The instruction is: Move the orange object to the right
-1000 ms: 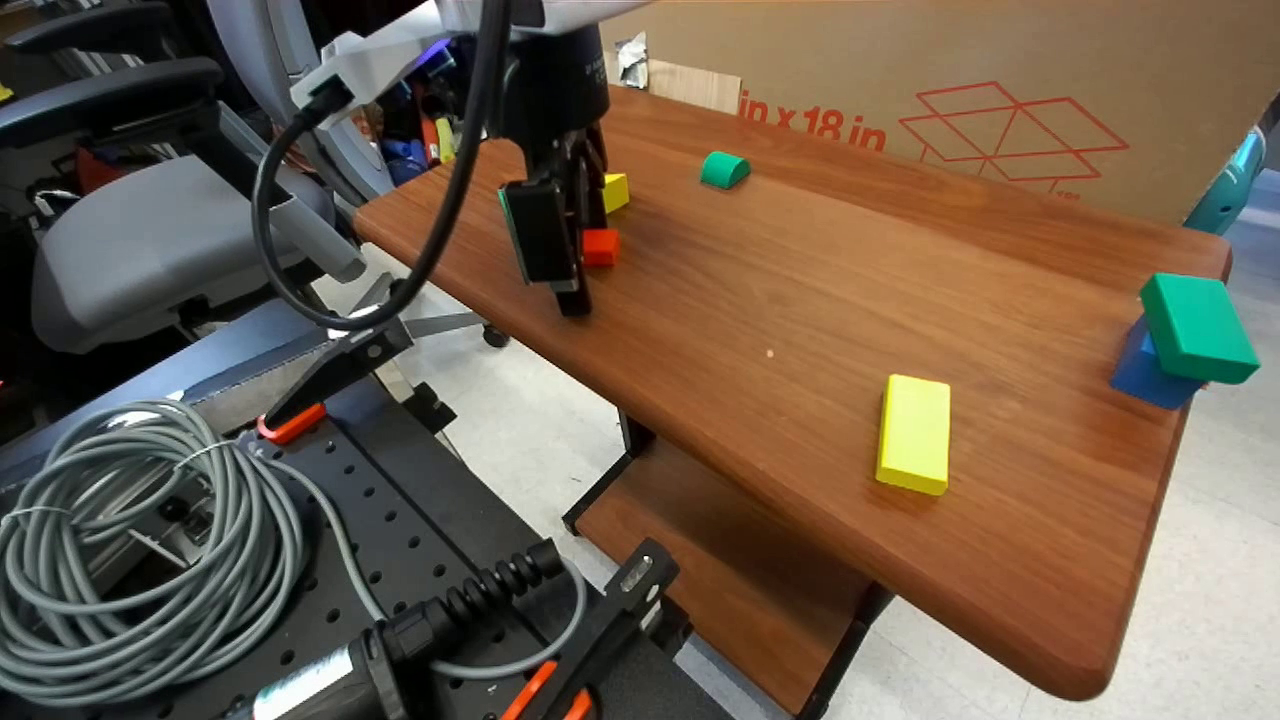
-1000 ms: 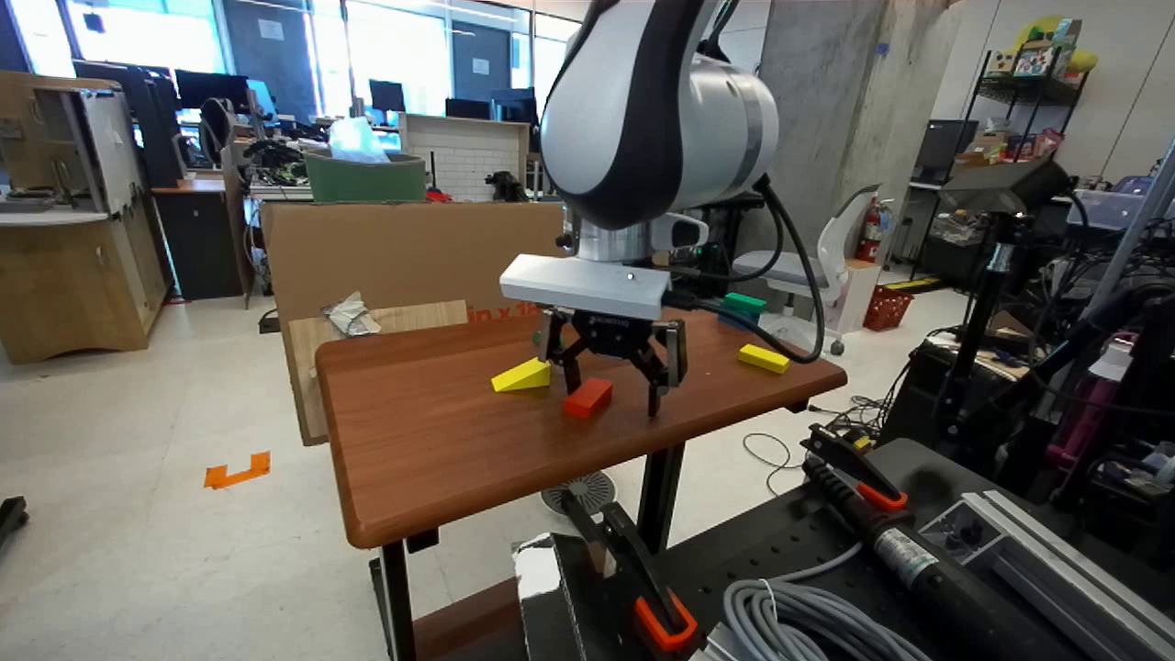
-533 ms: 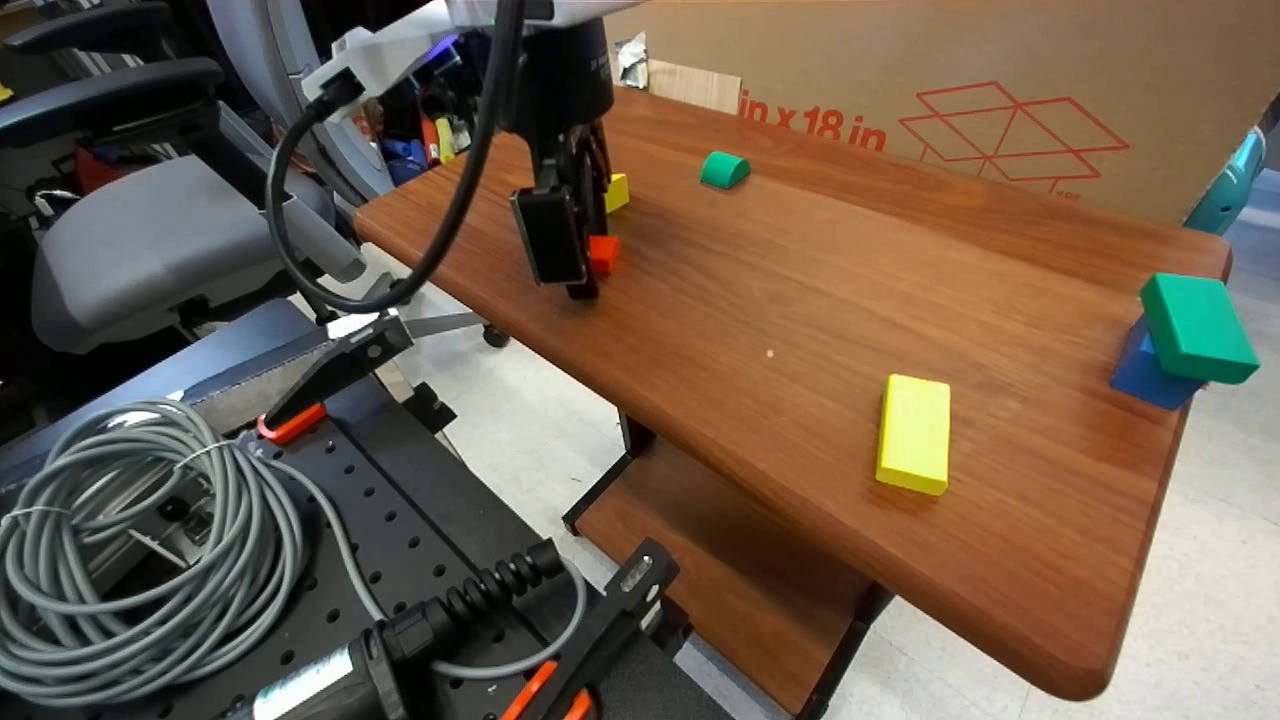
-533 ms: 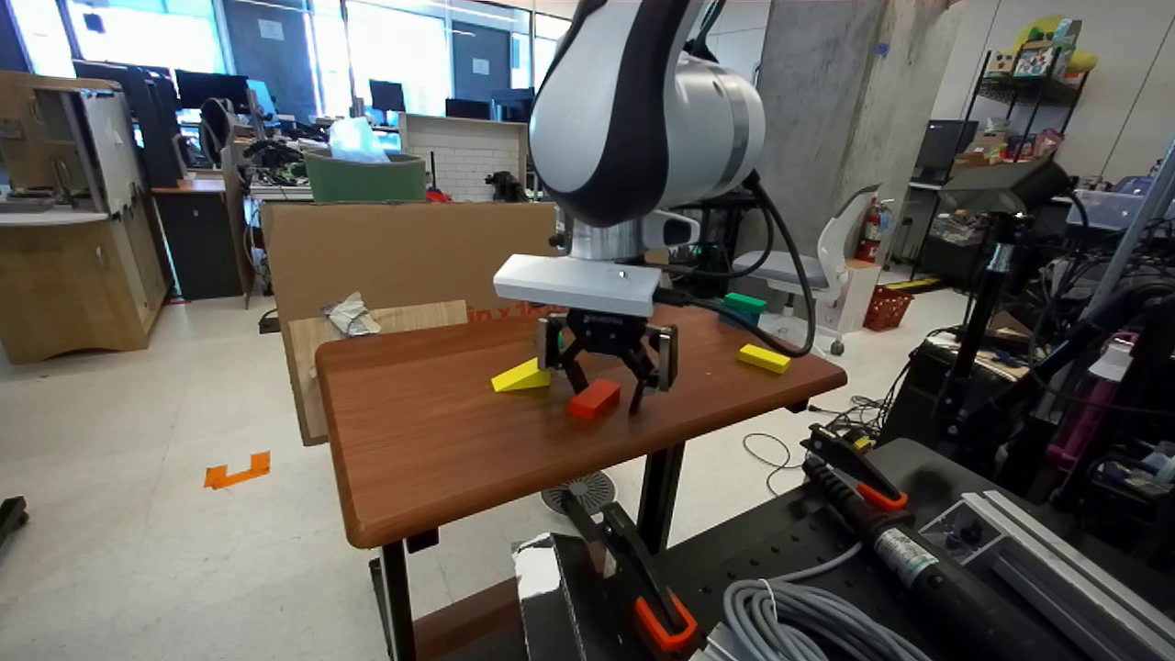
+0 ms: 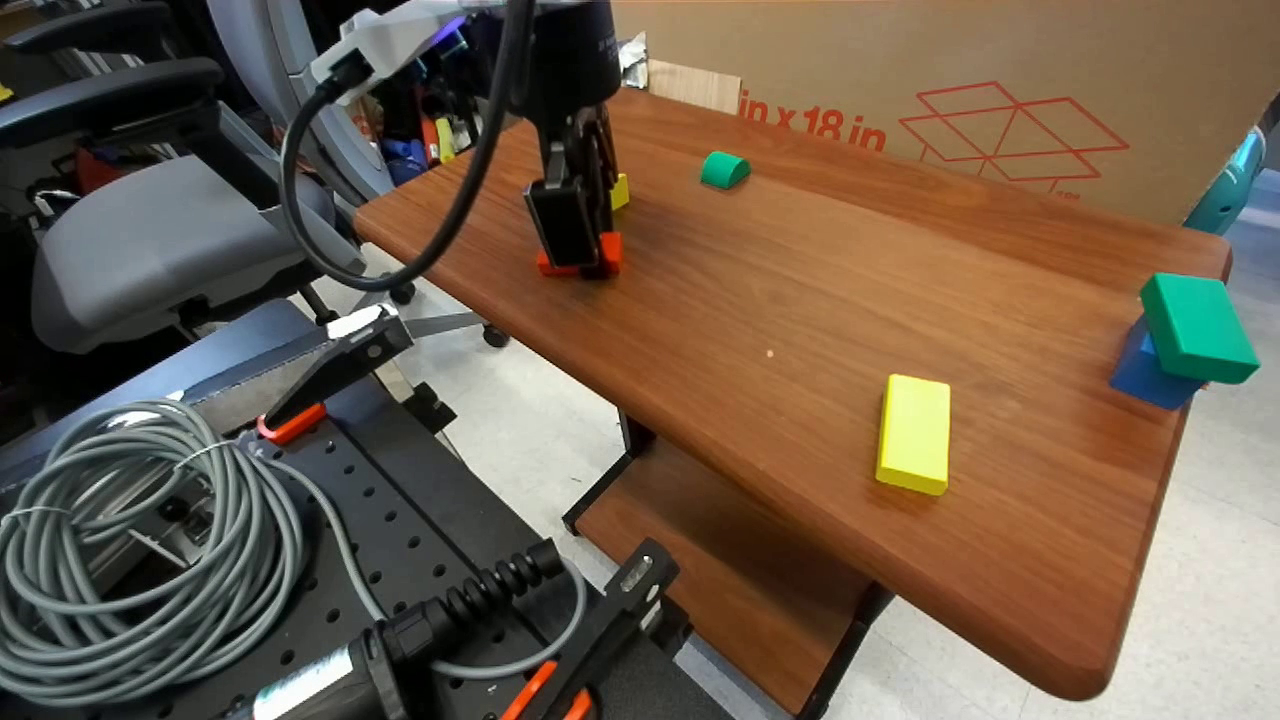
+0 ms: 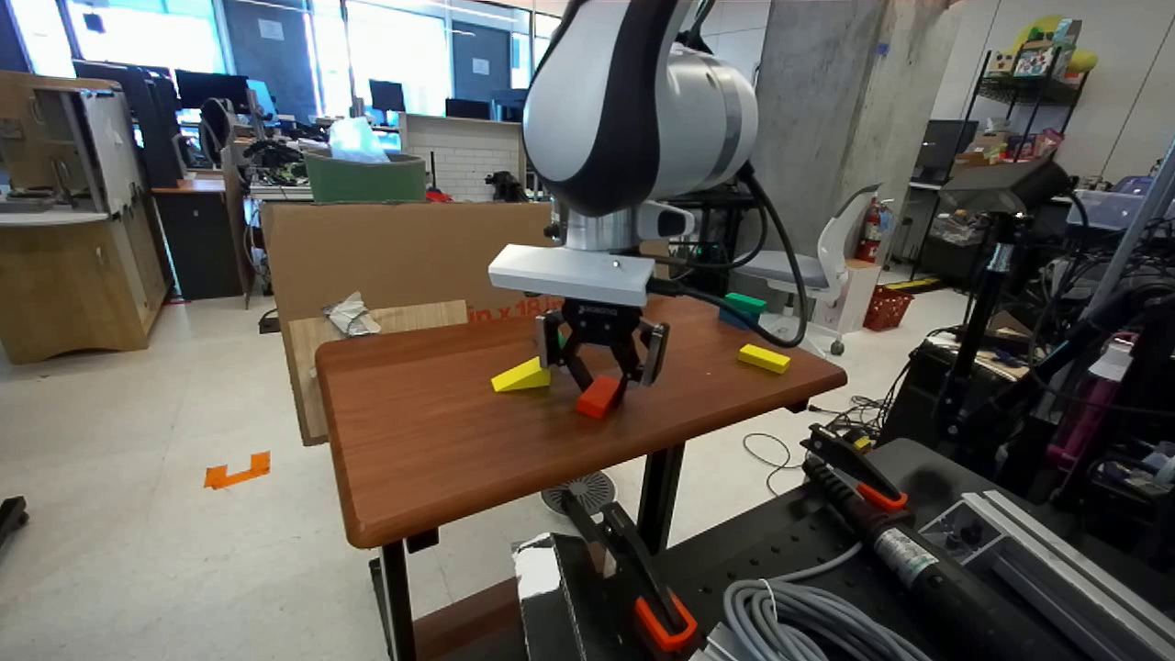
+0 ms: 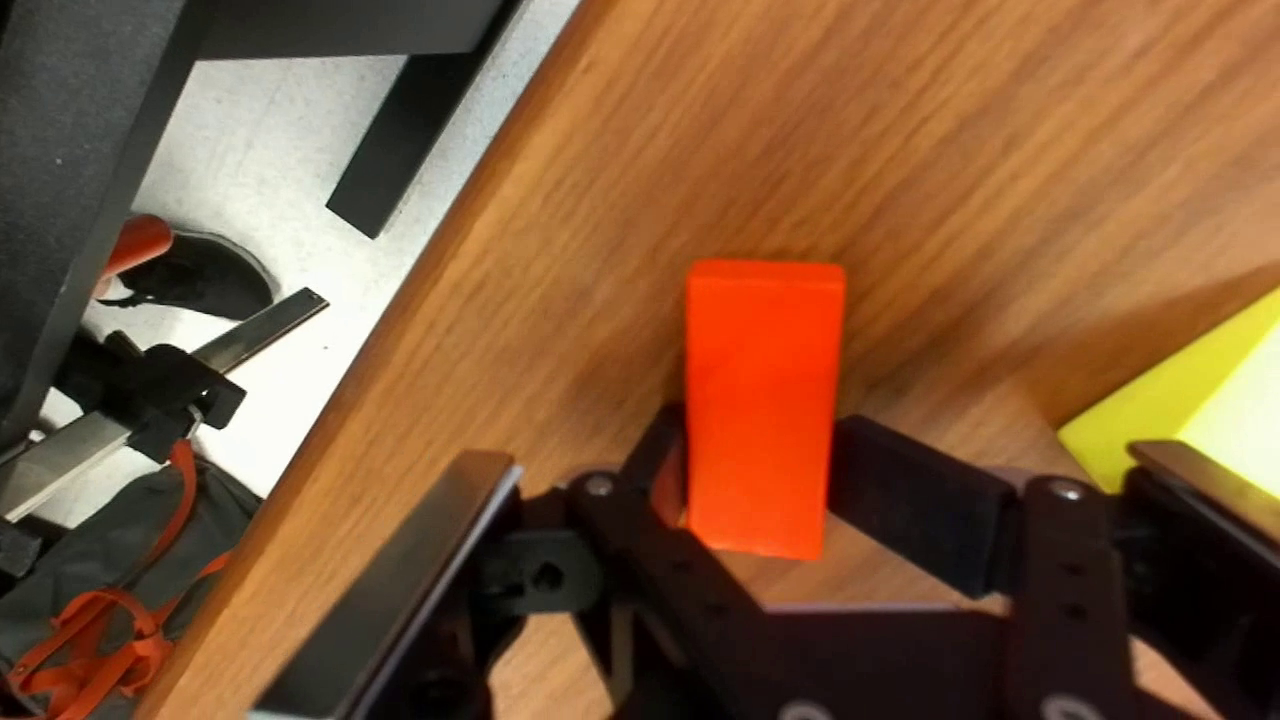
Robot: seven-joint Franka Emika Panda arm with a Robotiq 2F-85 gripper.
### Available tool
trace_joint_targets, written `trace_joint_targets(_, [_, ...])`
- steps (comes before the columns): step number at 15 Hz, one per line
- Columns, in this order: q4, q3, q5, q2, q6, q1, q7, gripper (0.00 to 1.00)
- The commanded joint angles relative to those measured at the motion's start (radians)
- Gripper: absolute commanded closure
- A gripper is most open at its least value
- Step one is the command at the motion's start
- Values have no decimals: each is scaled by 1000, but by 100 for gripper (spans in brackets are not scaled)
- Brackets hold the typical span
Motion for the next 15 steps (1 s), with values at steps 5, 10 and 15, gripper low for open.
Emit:
trace_joint_targets(5, [3, 69, 133, -85, -155, -68, -163, 85])
trace_joint_targets(10, [43, 45, 155, -150, -274, -110, -242, 85])
trace_joint_targets(15, [130, 14, 117, -141, -348, -152, -243, 85])
